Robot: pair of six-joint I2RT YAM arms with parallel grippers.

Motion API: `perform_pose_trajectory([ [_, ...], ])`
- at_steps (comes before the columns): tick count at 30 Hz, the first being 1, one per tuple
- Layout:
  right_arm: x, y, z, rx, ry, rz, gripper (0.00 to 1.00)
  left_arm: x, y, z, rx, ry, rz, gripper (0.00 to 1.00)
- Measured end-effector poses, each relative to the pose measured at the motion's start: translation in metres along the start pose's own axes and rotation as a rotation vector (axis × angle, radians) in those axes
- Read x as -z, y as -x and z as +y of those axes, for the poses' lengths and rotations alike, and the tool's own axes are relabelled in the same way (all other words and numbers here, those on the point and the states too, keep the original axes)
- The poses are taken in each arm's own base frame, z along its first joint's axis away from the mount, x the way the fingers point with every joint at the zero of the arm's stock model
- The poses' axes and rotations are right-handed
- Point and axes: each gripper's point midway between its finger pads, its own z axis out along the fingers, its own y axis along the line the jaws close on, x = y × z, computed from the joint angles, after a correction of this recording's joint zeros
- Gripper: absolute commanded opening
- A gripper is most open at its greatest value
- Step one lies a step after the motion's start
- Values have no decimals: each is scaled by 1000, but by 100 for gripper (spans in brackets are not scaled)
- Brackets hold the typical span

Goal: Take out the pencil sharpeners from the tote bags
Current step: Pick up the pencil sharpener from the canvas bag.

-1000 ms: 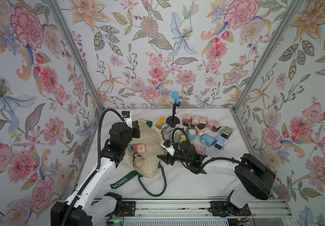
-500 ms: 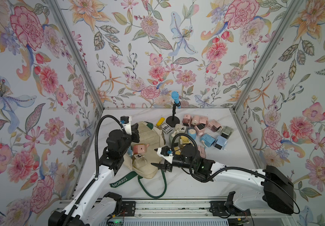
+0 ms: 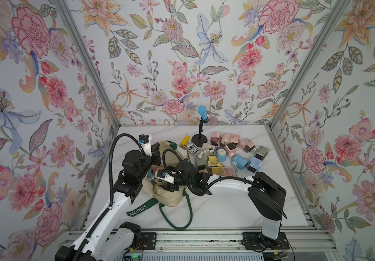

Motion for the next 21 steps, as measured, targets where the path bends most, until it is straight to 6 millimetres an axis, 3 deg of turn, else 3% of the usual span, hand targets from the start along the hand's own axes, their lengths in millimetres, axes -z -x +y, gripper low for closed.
perform_pose_trajectory([
  [10,-37,-26,-25,59,-102,92,82,2,-1,-2,-4,-9,6,0],
  [16,-47,-49,-37,71,-152,164,84,2,0,-2,-8,-11,5,0],
  [21,-59,-53,-53,94,-183,195,85,2,0,-2,-8,-10,5,0],
])
